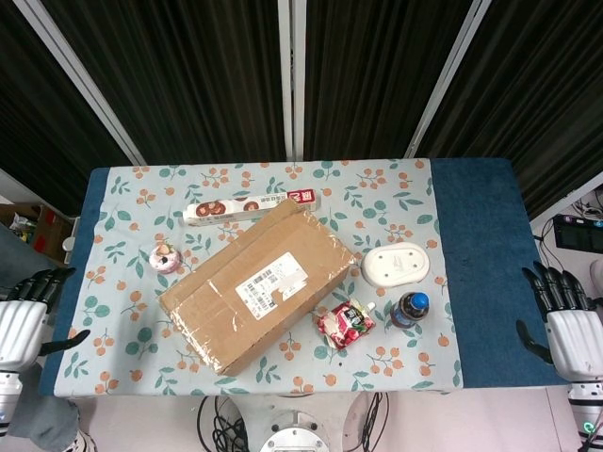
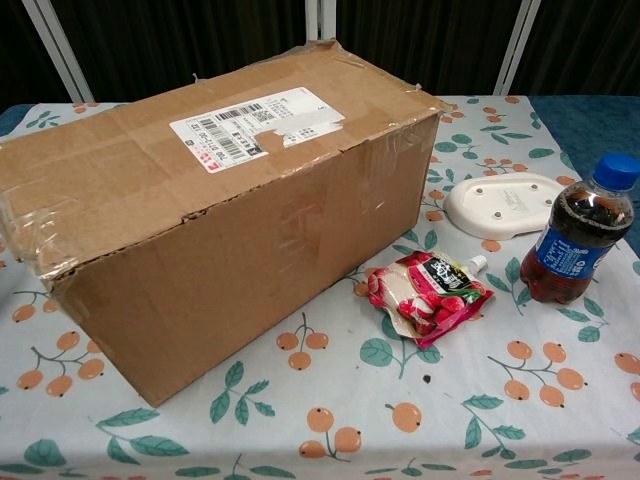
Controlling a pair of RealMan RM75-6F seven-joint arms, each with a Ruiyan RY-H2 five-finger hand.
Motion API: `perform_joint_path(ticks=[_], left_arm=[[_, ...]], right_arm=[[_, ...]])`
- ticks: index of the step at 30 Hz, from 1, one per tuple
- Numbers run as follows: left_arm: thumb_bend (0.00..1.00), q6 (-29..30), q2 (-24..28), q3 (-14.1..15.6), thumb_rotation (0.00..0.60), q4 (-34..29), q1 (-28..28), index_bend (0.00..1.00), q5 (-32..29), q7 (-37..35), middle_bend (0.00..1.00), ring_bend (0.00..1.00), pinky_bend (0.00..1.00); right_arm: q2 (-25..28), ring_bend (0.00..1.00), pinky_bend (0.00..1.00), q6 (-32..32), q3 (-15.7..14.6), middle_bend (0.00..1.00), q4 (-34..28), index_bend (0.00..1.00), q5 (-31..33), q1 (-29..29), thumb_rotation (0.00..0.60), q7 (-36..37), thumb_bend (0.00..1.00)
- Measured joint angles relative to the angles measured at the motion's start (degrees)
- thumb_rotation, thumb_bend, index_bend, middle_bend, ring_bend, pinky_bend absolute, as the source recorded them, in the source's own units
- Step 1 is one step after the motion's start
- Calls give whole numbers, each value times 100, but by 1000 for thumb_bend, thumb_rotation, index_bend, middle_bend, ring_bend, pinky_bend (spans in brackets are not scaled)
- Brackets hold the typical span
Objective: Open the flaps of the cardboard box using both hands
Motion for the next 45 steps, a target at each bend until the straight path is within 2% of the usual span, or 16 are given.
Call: perform_joint_path(ticks=[12, 18, 20, 22, 25, 27, 31, 33, 38, 41, 45], left_arm=[[73, -116, -15, -66, 515, 129, -138, 136, 37, -77, 173, 154, 231], [73, -174, 6, -83, 517, 75, -178, 137, 17, -48, 176, 155, 231], [73, -206, -13, -63, 518, 76, -178, 137, -4, -40, 178, 155, 230], [73, -209, -41, -44, 515, 85, -167, 137, -9, -52, 179, 155, 231], [72, -170, -71, -26, 516, 110, -136, 137, -3, -81, 179, 155, 231], [73, -139, -83, -16, 515, 128, -110, 137, -6, -102, 179, 154, 231], [75, -66, -89, 11, 514, 167, -44, 137, -17, -78, 179, 154, 231], [75, -36, -82, 27, 513, 165, -9, 137, -21, -71, 179, 154, 231], [75, 56, -27, 42, 516, 138, 75, 137, -56, -74, 179, 154, 231], [74, 76, 5, 40, 515, 123, 106, 137, -101, -85, 179, 154, 231], [75, 43, 32, 41, 513, 116, 114, 137, -132, -115, 180, 155, 231]], right_arm=[[229, 0, 0, -19, 134, 0, -410, 0, -211, 200, 600, -372, 299], [289, 0, 0, -240, 191, 0, -537, 0, -244, 393, 600, -368, 302], [350, 0, 0, -428, 253, 0, -623, 0, -272, 569, 600, -280, 349], [427, 0, 0, -661, 336, 0, -719, 0, -273, 774, 600, -179, 447], [580, 0, 0, -1171, 529, 1, -903, 0, -233, 1212, 600, -13, 586], [655, 0, 0, -1580, 729, 12, -1011, 0, -158, 1612, 600, 71, 645], [618, 0, 0, -2508, 1139, 43, -1053, 13, 133, 2527, 600, 121, 709], [507, 0, 0, -3088, 1333, 70, -1026, 56, 410, 3059, 600, 55, 739], [-116, 0, 0, -4377, 1675, 156, -751, 171, 1436, 4441, 600, -381, 739], [-601, 0, 0, -4828, 1766, 164, -457, 190, 2129, 5163, 600, -769, 759], [-1159, 0, 0, -5110, 1778, 183, -114, 204, 2941, 5913, 600, -1408, 782]])
